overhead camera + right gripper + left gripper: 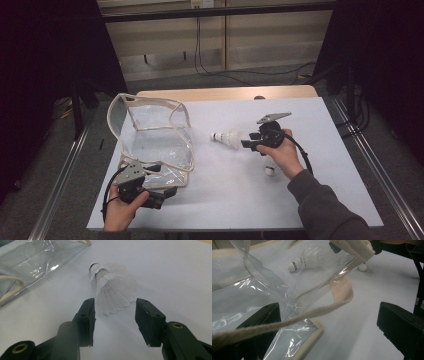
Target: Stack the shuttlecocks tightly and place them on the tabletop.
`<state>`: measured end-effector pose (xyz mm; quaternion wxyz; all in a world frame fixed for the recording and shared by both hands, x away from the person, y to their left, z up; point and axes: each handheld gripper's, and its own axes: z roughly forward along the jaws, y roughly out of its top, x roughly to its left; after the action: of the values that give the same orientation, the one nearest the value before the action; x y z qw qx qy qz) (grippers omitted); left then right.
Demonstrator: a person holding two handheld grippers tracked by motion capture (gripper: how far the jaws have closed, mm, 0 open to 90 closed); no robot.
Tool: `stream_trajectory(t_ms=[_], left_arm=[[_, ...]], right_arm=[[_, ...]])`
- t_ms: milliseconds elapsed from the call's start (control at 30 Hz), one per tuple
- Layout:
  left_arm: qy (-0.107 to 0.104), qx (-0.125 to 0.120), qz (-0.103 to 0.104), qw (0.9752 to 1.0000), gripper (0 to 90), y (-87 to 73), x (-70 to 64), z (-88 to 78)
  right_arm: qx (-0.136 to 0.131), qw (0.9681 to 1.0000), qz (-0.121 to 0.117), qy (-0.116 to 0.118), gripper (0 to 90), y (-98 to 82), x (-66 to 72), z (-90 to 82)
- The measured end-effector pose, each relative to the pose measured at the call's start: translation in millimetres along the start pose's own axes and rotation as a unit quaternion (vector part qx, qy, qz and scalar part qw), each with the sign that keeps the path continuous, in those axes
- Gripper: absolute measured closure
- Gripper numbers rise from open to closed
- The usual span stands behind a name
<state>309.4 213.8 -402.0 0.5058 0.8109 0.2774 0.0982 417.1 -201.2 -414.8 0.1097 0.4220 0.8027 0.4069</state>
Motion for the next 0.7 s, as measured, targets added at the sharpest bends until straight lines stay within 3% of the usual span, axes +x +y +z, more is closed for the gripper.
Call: stream_trajectory(t_ms=[700], left_arm=[[0.0, 0.0, -0.001, 1.0, 5.3, 0.2, -0.2, 0.3]], right_arm=[[-0.004, 0.9998, -0.005, 0.017, 26.6, -4.4, 1.4, -22.6]])
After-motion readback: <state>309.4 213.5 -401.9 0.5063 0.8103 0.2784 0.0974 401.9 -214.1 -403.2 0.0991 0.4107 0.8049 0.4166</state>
